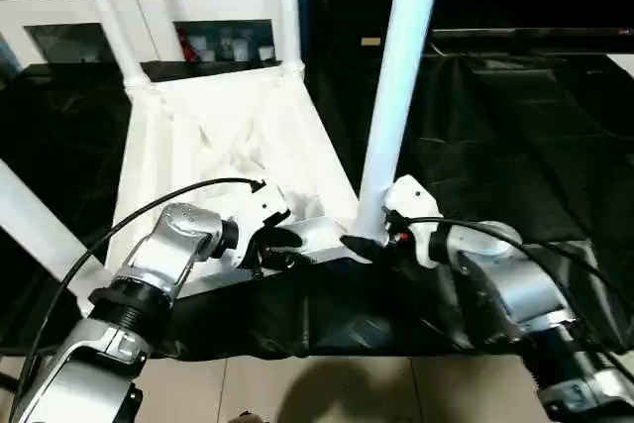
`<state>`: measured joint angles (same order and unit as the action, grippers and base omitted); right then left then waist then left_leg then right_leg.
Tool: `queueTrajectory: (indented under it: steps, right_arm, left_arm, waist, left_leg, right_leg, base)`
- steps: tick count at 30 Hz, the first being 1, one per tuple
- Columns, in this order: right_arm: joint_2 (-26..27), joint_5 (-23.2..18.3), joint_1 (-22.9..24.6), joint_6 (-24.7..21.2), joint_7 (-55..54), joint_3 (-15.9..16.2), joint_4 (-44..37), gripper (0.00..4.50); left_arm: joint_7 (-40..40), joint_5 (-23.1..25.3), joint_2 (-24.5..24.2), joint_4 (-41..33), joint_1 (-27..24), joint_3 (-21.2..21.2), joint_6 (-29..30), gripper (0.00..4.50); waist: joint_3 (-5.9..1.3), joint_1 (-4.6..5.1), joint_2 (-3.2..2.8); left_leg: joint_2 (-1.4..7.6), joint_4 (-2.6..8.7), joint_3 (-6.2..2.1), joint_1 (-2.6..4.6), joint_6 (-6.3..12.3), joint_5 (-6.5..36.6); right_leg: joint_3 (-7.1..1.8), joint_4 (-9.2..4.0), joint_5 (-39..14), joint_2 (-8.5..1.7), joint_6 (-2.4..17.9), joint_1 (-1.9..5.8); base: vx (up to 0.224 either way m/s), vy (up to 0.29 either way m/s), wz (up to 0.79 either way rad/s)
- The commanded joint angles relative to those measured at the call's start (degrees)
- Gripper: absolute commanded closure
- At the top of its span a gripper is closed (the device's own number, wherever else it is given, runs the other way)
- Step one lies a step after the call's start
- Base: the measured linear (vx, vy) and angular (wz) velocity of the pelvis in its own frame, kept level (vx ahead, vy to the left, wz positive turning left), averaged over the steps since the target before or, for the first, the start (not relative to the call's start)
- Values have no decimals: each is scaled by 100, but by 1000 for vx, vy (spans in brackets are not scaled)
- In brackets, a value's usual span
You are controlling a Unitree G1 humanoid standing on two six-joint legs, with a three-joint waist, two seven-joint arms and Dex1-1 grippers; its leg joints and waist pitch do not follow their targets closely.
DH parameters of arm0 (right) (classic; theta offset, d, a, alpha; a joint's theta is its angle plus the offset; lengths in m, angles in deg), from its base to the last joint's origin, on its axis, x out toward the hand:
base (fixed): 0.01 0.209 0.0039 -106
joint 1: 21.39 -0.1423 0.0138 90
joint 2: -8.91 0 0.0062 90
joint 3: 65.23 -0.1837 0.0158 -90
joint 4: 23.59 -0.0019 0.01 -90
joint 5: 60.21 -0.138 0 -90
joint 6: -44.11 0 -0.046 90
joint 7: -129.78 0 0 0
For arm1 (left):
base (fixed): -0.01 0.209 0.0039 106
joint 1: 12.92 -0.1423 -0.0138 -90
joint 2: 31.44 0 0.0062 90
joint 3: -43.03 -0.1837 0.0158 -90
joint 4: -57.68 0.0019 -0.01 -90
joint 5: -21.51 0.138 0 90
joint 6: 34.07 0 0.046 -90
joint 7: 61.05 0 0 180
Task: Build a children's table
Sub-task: Rotate leg to tighten
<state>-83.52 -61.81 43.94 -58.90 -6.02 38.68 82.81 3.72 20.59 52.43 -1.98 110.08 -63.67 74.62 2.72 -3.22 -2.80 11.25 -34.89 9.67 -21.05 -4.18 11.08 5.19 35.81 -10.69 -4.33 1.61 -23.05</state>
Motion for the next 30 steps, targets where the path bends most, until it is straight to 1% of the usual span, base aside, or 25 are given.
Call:
queueTrajectory:
  steps: [1, 4, 5, 8, 9, 10, 12, 13, 14, 16, 17, 19, 20, 22, 24, 25, 26, 27, 28, 29, 30]
  right_arm:
    - [56, -52, -87, 33, 90, -49, 115, 92]
    - [48, -117, -90, -59, 284, -21, 163, 92]
    - [55, -146, -84, -53, 301, -35, 200, 92]
    - [59, -188, -84, -30, 326, -43, 279, 92]
    - [59, -207, -92, 16, 351, -35, 372, 92]
    - [59, -210, -92, 15, 355, -34, 379, 122]
    - [64, -192, -103, 42, 377, -25, 468, 129]
    - [89, -233, -104, 16, 416, -49, 531, 147]
    - [95, -245, -99, 8, 437, -61, 542, 147]
    - [115, -239, -116, 26, 422, -73, 602, 166]
    - [140, -247, -135, 53, 414, -86, 681, 170]
    - [169, -282, -150, 67, 426, -110, 754, 177]
    - [186, -321, -157, 65, 463, -130, 789, 177]
    - [204, -363, -165, 69, 505, -159, 833, 181]
    - [219, -385, -176, 99, 534, -186, 889, 182]
    - [228, -397, -185, 108, 554, -196, 925, 183]
    - [228, -397, -185, 108, 554, -196, 925, 183]
    - [230, -396, -192, 142, 566, -198, 967, 184]
    - [232, -396, -199, 166, 572, -198, 1000, 184]
    - [232, -406, -202, 206, 604, -192, 1043, 184]
    - [235, -404, -203, 211, 603, -192, 1049, 184]
  left_arm:
    - [50, -8, -43, 114, 24, -5, -35, 292]
    - [132, -52, -53, 158, 24, 9, -34, 304]
    - [154, -58, -62, 173, 19, 8, -25, 323]
    - [179, -61, -73, 170, 9, -1, -1, 347]
    - [207, -58, -86, 163, -1, -14, 24, 362]
    - [209, -58, -87, 162, -2, -15, 25, 371]
    - [227, -89, -85, 164, -7, 1, 51, 378]
    - [250, -150, -72, 154, -12, 42, 93, 393]
    - [261, -169, -67, 143, -18, 55, 111, 393]
    - [288, -195, -64, 140, -20, 70, 126, 408]
    - [321, -225, -61, 162, -20, 96, 92, 417]
    - [364, -273, -46, 187, -26, 141, 51, 435]
    - [435, -366, -22, 174, -40, 204, 35, 435]
    - [503, -466, 3, 138, -61, 270, 53, 447]
    - [571, -560, 12, 107, -85, 304, 47, 450]
    - [588, -594, 13, 107, -91, 314, 62, 450]
    - [588, -594, 13, 107, -91, 314, 62, 450]
    - [621, -617, 9, 105, -103, 314, 50, 450]
    - [652, -630, 7, 106, -111, 314, 44, 450]
    - [659, -619, 8, 105, -128, 304, 47, 450]
    - [653, -613, 9, 106, -130, 303, 50, 450]
  waist:
    - [-388, -11, 61]
    - [-386, -11, 68]
    - [-382, -10, 67]
    - [-376, -6, 79]
    - [-376, -11, 76]
    - [-375, -9, 75]
    - [-375, -10, 89]
    - [-380, -11, 86]
    - [-377, -12, 88]
    - [-380, -14, 87]
    - [-374, -14, 102]
    - [-366, -11, 96]
    - [-359, -2, 97]
    - [-359, -1, 103]
    - [-363, 0, 108]
    - [-362, 6, 125]
    - [-364, 13, 117]
    - [-364, 17, 129]
    - [-363, 19, 126]
    - [-357, 32, 140]
    - [-357, 32, 132]
  left_leg:
    - [127, 365, -38, 7, 307, 822]
    - [136, 369, -44, -5, 344, 793]
    - [141, 372, -43, -1, 352, 805]
    - [139, 374, -39, 5, 346, 839]
    - [140, 372, -38, 9, 340, 847]
    - [141, 374, -38, 9, 336, 854]
    - [143, 377, -39, 5, 340, 843]
    - [144, 374, -38, 5, 346, 800]
    - [144, 375, -37, 3, 357, 800]
    - [146, 374, -36, 5, 366, 791]
    - [145, 376, -34, 4, 372, 806]
    - [142, 378, -33, 7, 353, 871]
    - [142, 386, -37, 11, 326, 943]
    - [144, 390, -40, 13, 317, 951]
    - [147, 390, -41, 6, 330, 916]
    - [147, 391, -40, 3, 339, 891]
    - [147, 387, -37, 4, 354, 868]
    - [147, 386, -35, 2, 358, 867]
    - [144, 387, -37, 0, 361, 870]
    - [144, 392, -35, -3, 365, 883]
    - [144, 391, -37, 3, 367, 891]
  right_leg:
    - [-304, -496, -1312, -382, 1006, 354]
    - [-304, -487, -1254, -381, 1015, 362]
    - [-302, -490, -1266, -384, 1019, 358]
    - [-300, -504, -1379, -386, 1024, 350]
    - [-303, -508, -1424, -390, 1016, 346]
    - [-302, -506, -1433, -387, 1015, 346]
    - [-302, -507, -1423, -387, 1011, 348]
    - [-305, -491, -1361, -391, 1031, 348]
    - [-304, -491, -1353, -388, 1039, 348]
    - [-304, -492, -1333, -390, 1049, 346]
    - [-304, -501, -1364, -390, 1045, 343]
    - [-300, -518, -1507, -398, 1019, 339]
    - [-298, -534, -1660, -396, 969, 337]
    - [-299, -536, -1687, -397, 948, 338]
    - [-302, -525, -1649, -399, 956, 339]
    - [-301, -518, -1621, -395, 959, 338]
    - [-305, -520, -1577, -397, 976, 333]
    - [-305, -520, -1577, -399, 981, 334]
    - [-302, -515, -1587, -400, 989, 336]
    - [-299, -522, -1626, -394, 980, 336]
    - [-299, -521, -1646, -396, 979, 333]
  base:
    - [0, 0, 0]
    - [0, 0, 0]
    - [0, 0, 0]
    - [0, 0, 0]
    - [0, 0, 0]
    - [0, 0, 0]
    - [0, 0, 0]
    - [0, 0, 0]
    - [0, 0, 0]
    - [0, 0, 0]
    - [0, 0, 0]
    - [0, 0, 0]
    - [0, 0, 0]
    - [0, 0, 0]
    - [0, 0, 0]
    - [0, 0, 0]
    - [0, 0, 0]
    - [0, 0, 0]
    - [0, 0, 0]
    - [0, 0, 0]
    - [0, 0, 0]
